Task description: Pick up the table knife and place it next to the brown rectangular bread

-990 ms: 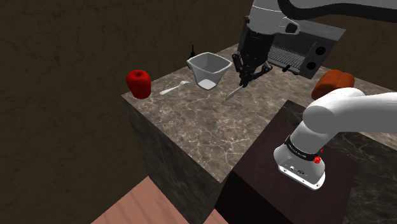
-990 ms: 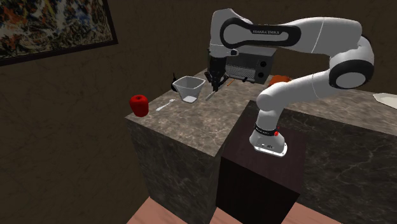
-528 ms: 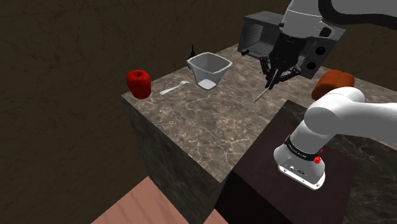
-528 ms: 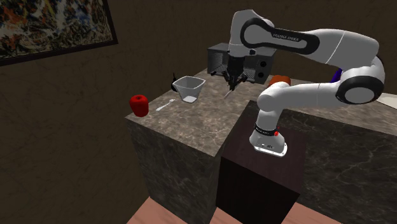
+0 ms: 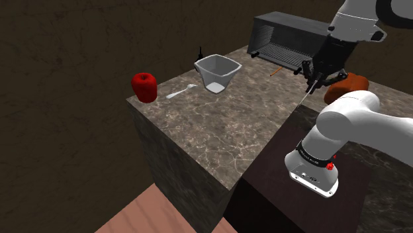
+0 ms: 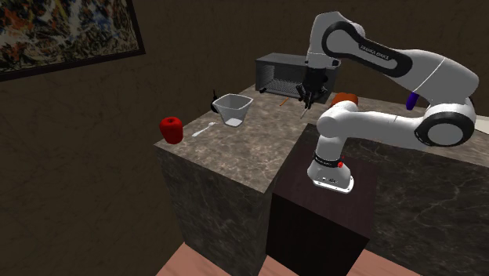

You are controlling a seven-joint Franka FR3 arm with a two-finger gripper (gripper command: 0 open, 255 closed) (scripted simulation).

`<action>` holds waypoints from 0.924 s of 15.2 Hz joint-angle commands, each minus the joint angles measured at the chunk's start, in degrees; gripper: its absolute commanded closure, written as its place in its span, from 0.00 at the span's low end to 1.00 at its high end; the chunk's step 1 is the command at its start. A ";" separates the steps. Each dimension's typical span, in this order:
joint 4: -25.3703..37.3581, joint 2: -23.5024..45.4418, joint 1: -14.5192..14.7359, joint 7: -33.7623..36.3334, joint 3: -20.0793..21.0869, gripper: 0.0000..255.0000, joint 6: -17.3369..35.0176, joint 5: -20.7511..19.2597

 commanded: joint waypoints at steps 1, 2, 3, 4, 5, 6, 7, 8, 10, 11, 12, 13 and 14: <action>-0.22 -2.91 -0.45 -1.87 -3.81 1.00 -2.98 -3.92; -0.32 -4.30 -0.71 -2.80 -5.61 1.00 -4.34 -5.81; -0.34 -5.61 -0.94 -3.72 -7.43 1.00 -5.67 -7.76; -0.27 -6.83 -1.22 -4.70 -9.24 1.00 -6.99 -9.73; -0.12 -7.98 -1.47 -5.69 -11.06 1.00 -8.28 -11.75; 0.11 -9.04 -1.68 -6.66 -12.87 1.00 -9.54 -13.80; 0.43 -10.03 -1.82 -7.61 -14.67 1.00 -10.79 -15.88; 0.82 -10.94 -2.00 -8.63 -16.43 1.00 -12.00 -17.96; 1.84 -12.53 -2.26 -10.73 -19.86 1.00 -14.34 -22.16; 2.45 -13.21 -2.37 -11.83 -21.51 1.00 -15.45 -24.26; 3.12 -13.77 -2.62 -13.12 -23.10 1.00 -16.48 -26.34; 3.85 -14.25 -2.90 -14.50 -24.65 1.00 -17.45 -28.41; 4.64 -14.64 -3.17 -15.92 -26.15 1.00 -18.35 -30.47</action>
